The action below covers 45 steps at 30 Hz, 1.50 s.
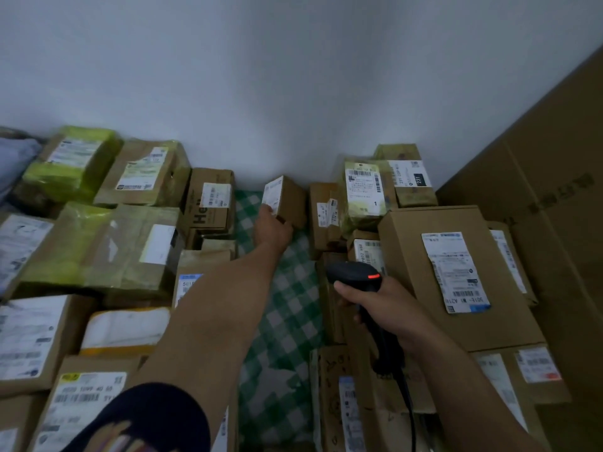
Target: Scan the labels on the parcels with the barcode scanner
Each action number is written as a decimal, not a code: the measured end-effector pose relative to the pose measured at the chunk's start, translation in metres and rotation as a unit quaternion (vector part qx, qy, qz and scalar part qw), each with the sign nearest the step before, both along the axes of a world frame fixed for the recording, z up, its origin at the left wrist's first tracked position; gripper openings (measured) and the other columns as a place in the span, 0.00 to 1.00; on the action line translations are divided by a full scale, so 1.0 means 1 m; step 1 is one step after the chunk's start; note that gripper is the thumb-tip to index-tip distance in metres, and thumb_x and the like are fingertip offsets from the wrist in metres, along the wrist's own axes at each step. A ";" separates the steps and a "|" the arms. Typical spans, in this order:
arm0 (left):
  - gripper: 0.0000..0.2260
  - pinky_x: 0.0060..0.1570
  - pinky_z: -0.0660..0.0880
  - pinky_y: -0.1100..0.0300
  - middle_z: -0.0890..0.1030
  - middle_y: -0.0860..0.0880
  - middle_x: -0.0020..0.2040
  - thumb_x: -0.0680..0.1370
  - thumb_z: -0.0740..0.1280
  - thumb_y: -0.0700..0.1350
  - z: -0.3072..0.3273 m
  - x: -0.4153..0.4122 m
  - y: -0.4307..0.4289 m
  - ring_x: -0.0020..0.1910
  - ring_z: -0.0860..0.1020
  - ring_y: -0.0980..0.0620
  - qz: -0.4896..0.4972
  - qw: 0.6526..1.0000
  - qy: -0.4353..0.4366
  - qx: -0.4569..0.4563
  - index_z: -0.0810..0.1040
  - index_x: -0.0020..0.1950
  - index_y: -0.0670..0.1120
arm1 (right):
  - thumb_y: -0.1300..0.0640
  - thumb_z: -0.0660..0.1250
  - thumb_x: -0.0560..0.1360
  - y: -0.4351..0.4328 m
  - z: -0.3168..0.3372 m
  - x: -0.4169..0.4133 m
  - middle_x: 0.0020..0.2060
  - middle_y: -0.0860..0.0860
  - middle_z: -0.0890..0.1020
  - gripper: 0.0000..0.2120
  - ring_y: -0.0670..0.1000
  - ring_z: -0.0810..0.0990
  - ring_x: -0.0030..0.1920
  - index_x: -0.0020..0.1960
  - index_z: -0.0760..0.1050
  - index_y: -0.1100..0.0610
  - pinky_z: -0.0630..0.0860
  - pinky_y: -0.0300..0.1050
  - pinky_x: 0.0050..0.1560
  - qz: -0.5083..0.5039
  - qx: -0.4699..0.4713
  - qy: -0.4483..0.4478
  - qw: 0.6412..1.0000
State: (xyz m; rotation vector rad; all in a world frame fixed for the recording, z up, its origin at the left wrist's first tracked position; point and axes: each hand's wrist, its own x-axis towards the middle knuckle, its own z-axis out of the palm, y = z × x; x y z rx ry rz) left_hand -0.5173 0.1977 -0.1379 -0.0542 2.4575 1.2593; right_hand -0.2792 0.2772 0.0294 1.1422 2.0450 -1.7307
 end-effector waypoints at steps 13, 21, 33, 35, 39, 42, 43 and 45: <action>0.20 0.50 0.73 0.55 0.77 0.44 0.64 0.78 0.70 0.46 -0.009 -0.003 0.005 0.55 0.75 0.47 0.096 0.981 -0.114 0.123 0.71 0.69 0.47 | 0.45 0.76 0.76 0.000 0.001 0.001 0.41 0.45 0.88 0.11 0.46 0.83 0.35 0.57 0.82 0.44 0.78 0.43 0.39 0.004 0.001 0.008 1.000; 0.15 0.48 0.78 0.62 0.75 0.44 0.68 0.81 0.71 0.51 -0.010 -0.005 0.021 0.61 0.76 0.47 0.121 0.959 -0.089 0.240 0.72 0.64 0.52 | 0.44 0.75 0.76 0.001 -0.001 0.002 0.43 0.45 0.88 0.11 0.46 0.82 0.35 0.57 0.82 0.43 0.78 0.42 0.39 0.002 -0.004 0.015 1.000; 0.35 0.71 0.72 0.45 0.73 0.43 0.74 0.78 0.75 0.48 -0.010 0.000 0.007 0.70 0.74 0.43 0.120 0.947 -0.162 0.249 0.60 0.81 0.51 | 0.47 0.76 0.76 -0.004 0.001 -0.001 0.42 0.47 0.88 0.10 0.47 0.81 0.35 0.57 0.83 0.46 0.79 0.42 0.37 -0.005 -0.011 0.010 1.000; 0.37 0.72 0.70 0.44 0.71 0.44 0.76 0.78 0.74 0.51 -0.010 0.000 0.007 0.72 0.72 0.44 0.112 0.946 -0.161 0.257 0.60 0.82 0.49 | 0.47 0.75 0.77 -0.003 0.001 0.000 0.43 0.47 0.88 0.10 0.46 0.81 0.35 0.57 0.82 0.46 0.79 0.41 0.37 -0.004 -0.010 0.010 1.000; 0.31 0.70 0.74 0.45 0.67 0.43 0.78 0.79 0.74 0.51 -0.013 0.004 0.016 0.73 0.71 0.43 0.113 0.940 -0.145 0.288 0.66 0.79 0.55 | 0.48 0.75 0.77 -0.001 0.000 0.001 0.43 0.47 0.88 0.10 0.45 0.81 0.33 0.58 0.82 0.46 0.78 0.40 0.36 -0.002 -0.005 0.011 1.000; 0.22 0.66 0.76 0.47 0.67 0.42 0.77 0.80 0.71 0.51 -0.016 0.002 0.019 0.70 0.71 0.42 0.141 0.931 -0.144 0.305 0.69 0.72 0.59 | 0.46 0.75 0.77 0.000 -0.003 0.001 0.43 0.46 0.88 0.10 0.45 0.82 0.34 0.57 0.82 0.45 0.79 0.40 0.37 0.000 -0.005 0.013 1.000; 0.20 0.64 0.77 0.49 0.67 0.42 0.77 0.81 0.71 0.51 -0.015 0.000 0.019 0.70 0.72 0.43 0.145 0.930 -0.147 0.305 0.69 0.71 0.58 | 0.46 0.75 0.76 0.000 -0.005 0.001 0.43 0.46 0.88 0.10 0.45 0.82 0.34 0.57 0.82 0.44 0.79 0.41 0.37 0.001 -0.006 0.013 1.000; 0.20 0.61 0.77 0.51 0.67 0.42 0.76 0.81 0.71 0.50 -0.014 -0.004 0.018 0.69 0.72 0.43 0.153 0.931 -0.151 0.294 0.69 0.71 0.57 | 0.45 0.75 0.76 0.002 -0.007 0.000 0.43 0.46 0.88 0.11 0.45 0.82 0.34 0.57 0.82 0.44 0.78 0.41 0.38 0.003 -0.006 0.011 1.000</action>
